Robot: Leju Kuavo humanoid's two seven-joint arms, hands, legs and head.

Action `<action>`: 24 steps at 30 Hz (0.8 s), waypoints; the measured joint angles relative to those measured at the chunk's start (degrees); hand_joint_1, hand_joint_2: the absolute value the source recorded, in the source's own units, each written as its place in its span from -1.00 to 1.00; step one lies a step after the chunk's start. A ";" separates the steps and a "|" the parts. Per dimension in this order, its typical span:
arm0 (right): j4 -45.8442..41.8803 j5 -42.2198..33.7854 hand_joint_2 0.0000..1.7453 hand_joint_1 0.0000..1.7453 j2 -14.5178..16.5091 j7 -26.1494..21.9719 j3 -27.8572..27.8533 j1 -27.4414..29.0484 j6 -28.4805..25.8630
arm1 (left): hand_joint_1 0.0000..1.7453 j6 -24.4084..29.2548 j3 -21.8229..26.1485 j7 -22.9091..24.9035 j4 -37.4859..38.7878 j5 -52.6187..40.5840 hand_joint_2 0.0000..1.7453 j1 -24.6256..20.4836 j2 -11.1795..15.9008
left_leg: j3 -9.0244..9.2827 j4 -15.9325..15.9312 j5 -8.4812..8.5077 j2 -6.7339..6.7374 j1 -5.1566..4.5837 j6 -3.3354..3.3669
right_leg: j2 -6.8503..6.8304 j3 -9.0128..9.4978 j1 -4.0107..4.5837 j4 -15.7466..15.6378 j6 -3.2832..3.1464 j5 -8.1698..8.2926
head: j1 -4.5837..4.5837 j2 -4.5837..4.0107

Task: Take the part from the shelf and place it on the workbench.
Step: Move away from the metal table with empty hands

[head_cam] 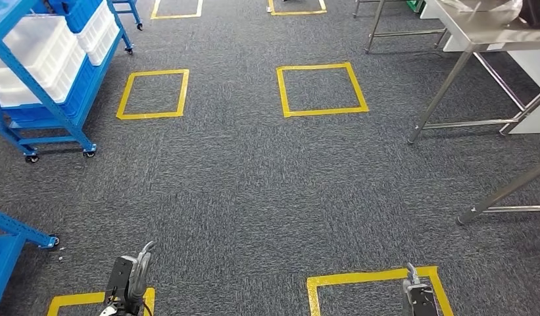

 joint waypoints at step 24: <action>38.22 -0.17 -1.00 -1.00 -8.91 5.50 -11.34 -0.12 -7.15 | -1.00 4.25 6.78 9.90 15.59 -2.10 -1.00 7.86 5.39 | -2.97 7.29 -2.64 -0.37 1.16 -2.66 | 1.11 0.25 -0.19 -1.06 -1.74 0.90 | 0.02 0.00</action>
